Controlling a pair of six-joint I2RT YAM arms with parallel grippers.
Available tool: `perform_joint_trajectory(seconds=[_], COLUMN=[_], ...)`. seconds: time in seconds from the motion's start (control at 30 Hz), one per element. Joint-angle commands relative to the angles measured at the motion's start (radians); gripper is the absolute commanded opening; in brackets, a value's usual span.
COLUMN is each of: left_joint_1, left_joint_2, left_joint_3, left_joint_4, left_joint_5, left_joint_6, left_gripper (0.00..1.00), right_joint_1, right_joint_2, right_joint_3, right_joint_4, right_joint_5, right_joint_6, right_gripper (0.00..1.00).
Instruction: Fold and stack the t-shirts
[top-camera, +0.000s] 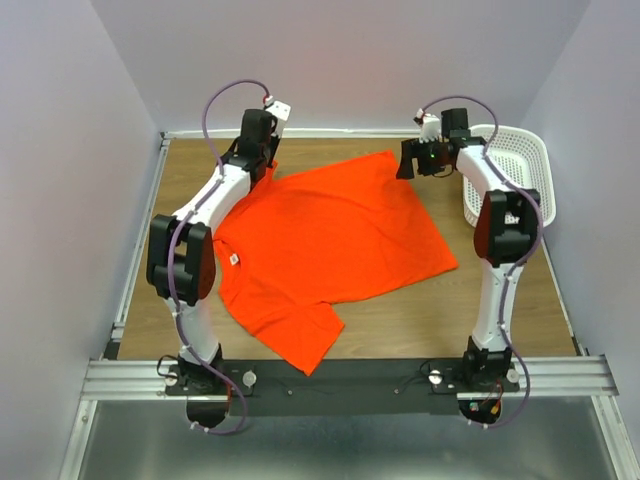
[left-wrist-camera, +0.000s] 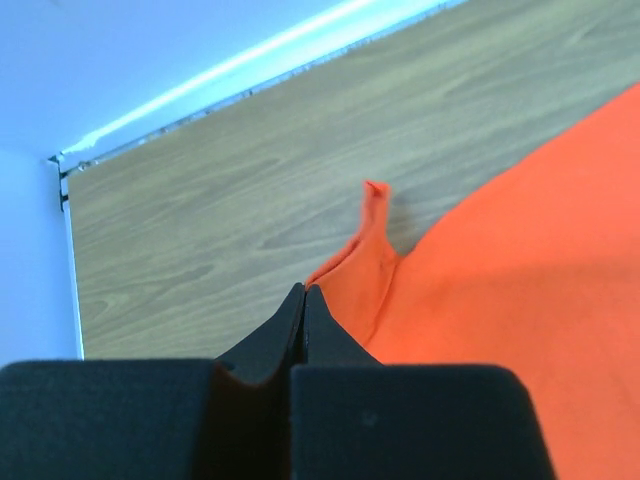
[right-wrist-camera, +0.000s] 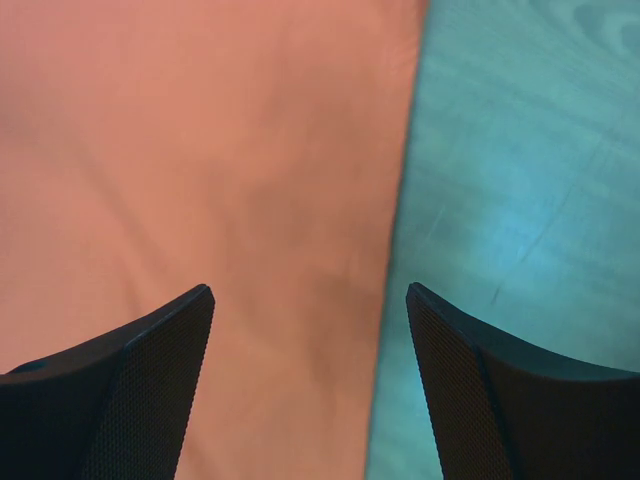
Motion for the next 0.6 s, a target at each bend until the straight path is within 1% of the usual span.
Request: perform_joint_trajectory(seconds=[0.0, 0.03, 0.07, 0.1, 0.13, 0.2, 0.23, 0.33, 0.47, 0.5, 0.57], left_joint_1=[0.031, 0.035, 0.039, 0.04, 0.042, 0.045, 0.045, 0.051, 0.054, 0.054, 0.055], left_joint_2=[0.001, 0.001, 0.0, -0.004, -0.005, -0.016, -0.02, -0.043, -0.057, -0.063, -0.068], left_joint_3=[-0.042, -0.042, -0.04, -0.042, -0.043, -0.043, -0.046, -0.052, -0.051, -0.051, -0.051], left_joint_4=[0.041, 0.041, 0.041, 0.041, 0.046, 0.046, 0.049, 0.05, 0.05, 0.05, 0.052], left_joint_5=[0.081, 0.089, 0.101, 0.101, 0.109, 0.118, 0.121, 0.13, 0.139, 0.144, 0.148], left_joint_6=[-0.054, -0.059, -0.06, -0.063, -0.066, -0.065, -0.066, -0.062, -0.063, -0.063, -0.063], left_gripper=[0.0, 0.0, 0.0, 0.0, 0.0, 0.0, 0.0, 0.0, 0.0, 0.0, 0.0], right_joint_1=[0.004, 0.004, 0.004, 0.002, 0.004, 0.004, 0.004, 0.004, 0.004, 0.005, 0.004], right_joint_2=[0.195, 0.228, 0.299, 0.3, 0.371, 0.435, 0.499, 0.585, 0.616, 0.625, 0.642], right_joint_3=[0.218, 0.305, 0.359, 0.406, 0.5, 0.587, 0.631, 0.76, 0.75, 0.747, 0.747], right_joint_4=[-0.025, -0.025, -0.027, -0.027, -0.025, -0.025, -0.025, -0.009, 0.033, 0.042, 0.045], right_joint_5=[0.001, -0.003, -0.005, -0.006, -0.003, 0.0, 0.006, 0.018, 0.02, 0.017, 0.003], right_joint_6=[0.132, 0.152, 0.205, 0.206, 0.256, 0.322, 0.341, 0.413, 0.441, 0.445, 0.444], right_gripper=[0.84, 0.82, 0.79, 0.79, 0.74, 0.74, 0.74, 0.72, 0.7, 0.66, 0.63])
